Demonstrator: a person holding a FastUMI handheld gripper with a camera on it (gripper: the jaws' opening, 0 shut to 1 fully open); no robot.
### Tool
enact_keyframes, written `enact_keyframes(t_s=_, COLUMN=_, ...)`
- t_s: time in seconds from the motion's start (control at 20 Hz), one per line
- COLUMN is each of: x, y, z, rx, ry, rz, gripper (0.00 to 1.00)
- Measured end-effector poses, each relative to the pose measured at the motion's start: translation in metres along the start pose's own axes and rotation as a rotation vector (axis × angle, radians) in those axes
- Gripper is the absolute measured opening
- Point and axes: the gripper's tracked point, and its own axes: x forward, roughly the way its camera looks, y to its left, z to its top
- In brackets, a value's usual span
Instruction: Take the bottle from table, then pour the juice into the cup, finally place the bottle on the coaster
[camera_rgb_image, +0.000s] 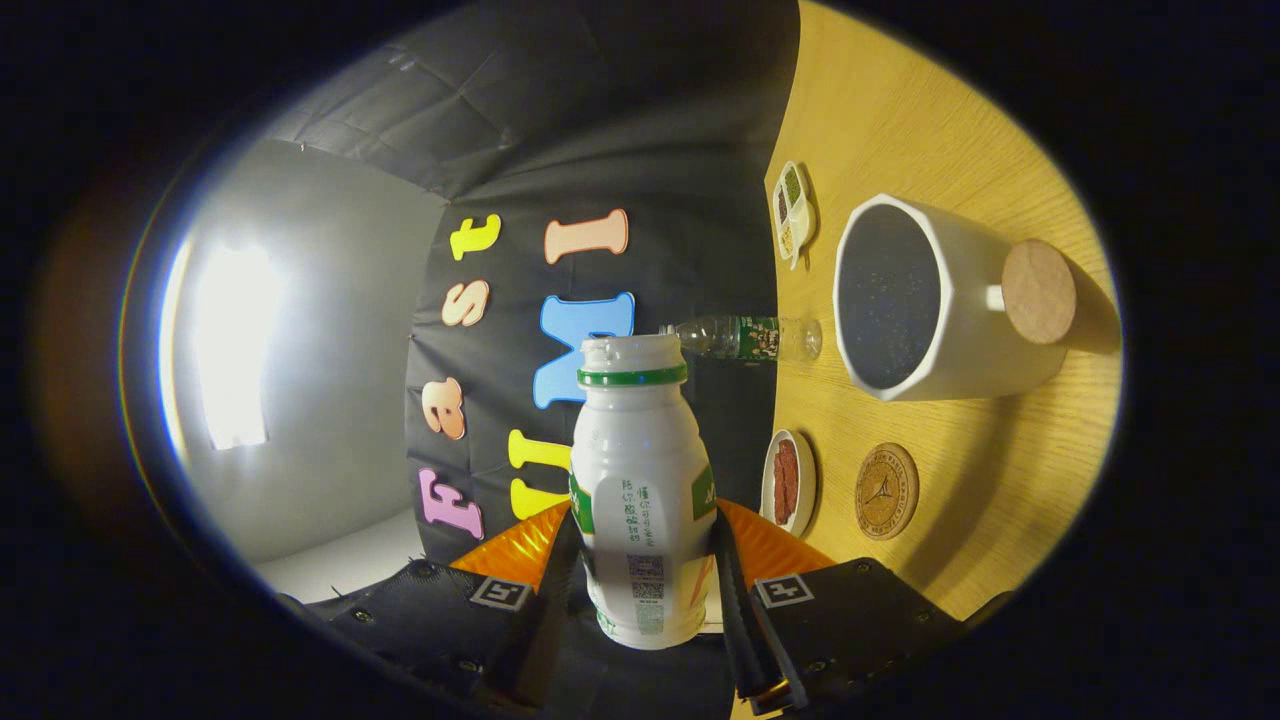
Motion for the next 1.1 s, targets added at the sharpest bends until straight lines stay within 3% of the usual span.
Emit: enact_keyframes(t_s=1.1, x=0.006, y=0.012, z=0.006, rx=0.18, ry=-0.041, rz=0.048, gripper=0.66)
